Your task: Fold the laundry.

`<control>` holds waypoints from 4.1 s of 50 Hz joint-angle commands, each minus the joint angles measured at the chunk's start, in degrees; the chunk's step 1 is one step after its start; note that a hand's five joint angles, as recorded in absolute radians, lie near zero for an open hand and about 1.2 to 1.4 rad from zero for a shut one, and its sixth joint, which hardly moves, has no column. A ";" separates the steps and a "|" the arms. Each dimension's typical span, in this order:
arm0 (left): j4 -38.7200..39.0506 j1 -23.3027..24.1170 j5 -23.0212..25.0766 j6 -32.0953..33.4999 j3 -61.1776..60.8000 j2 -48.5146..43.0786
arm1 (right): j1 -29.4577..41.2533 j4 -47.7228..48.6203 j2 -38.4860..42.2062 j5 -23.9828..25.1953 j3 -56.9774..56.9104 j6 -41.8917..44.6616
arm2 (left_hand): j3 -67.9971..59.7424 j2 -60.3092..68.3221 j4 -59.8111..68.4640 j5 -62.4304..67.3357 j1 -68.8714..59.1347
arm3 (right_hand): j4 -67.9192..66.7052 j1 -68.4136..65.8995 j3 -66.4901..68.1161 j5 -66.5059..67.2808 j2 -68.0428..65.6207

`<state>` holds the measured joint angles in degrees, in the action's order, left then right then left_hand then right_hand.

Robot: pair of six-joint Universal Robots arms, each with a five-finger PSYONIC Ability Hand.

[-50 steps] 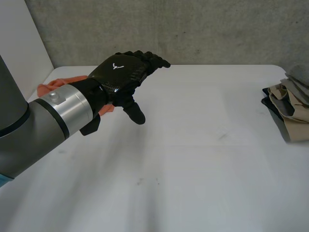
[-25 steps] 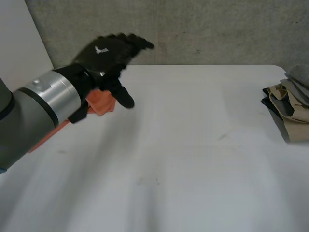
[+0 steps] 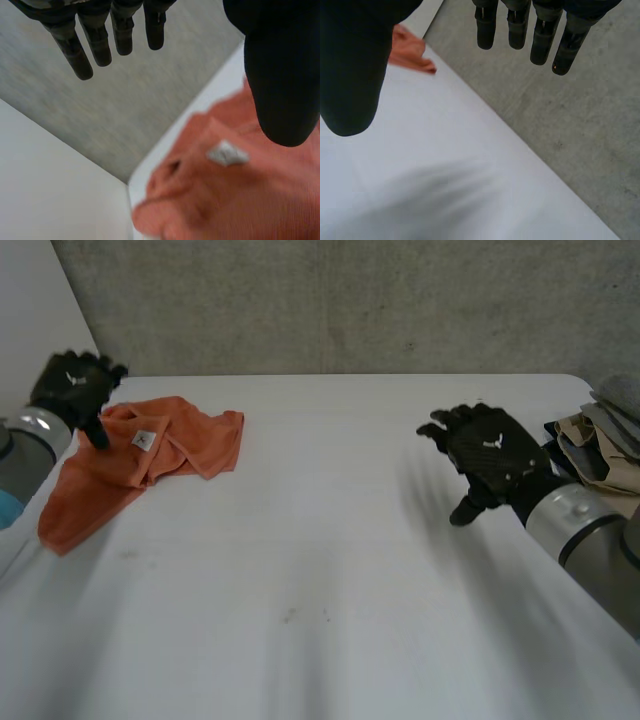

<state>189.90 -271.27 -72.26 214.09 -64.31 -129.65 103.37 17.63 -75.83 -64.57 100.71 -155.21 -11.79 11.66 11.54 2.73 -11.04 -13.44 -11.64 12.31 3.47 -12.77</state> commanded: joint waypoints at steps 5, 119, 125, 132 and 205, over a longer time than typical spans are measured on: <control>-0.05 -3.48 7.14 0.63 10.07 -14.48 | -0.98 1.18 0.69 -1.87 3.88 1.75 | 0.40 -0.27 -0.15 -1.34 -0.35 | 3.44 1.64 -2.31 -3.47 2.77; -1.81 7.59 -0.07 3.00 1.46 -8.51 | 18.09 -15.44 3.67 -9.86 1.95 -6.60 | -1.12 1.25 1.37 0.18 -1.87 | 3.44 1.64 -2.31 -3.47 2.77; -1.46 8.03 -0.16 0.11 0.67 -7.63 | 19.94 -9.99 7.89 -16.19 1.07 -5.81 | -1.12 1.25 1.37 0.18 -1.87 | -2.52 -4.32 3.65 2.49 -3.19; -1.46 8.21 -0.07 -3.33 -1.52 -5.61 | 20.20 -6.65 12.02 -18.66 -0.07 -2.65 | -1.12 1.25 1.37 0.18 -1.87 | -38.75 -40.55 39.88 38.72 -39.42; 5.40 12.34 3.27 -2.62 -3.81 -8.42 | -2.21 -6.55 0.43 -20.16 0.10 10.81 | -14.91 15.04 15.16 13.97 -15.66 | 1.34 -0.46 -0.21 -1.36 0.67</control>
<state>195.49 -258.82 -68.93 211.27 -70.49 -135.58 100.55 14.19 -70.20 -86.70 96.13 -140.44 -21.72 21.73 21.79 12.00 -21.74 -13.33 -11.44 12.14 3.72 -12.65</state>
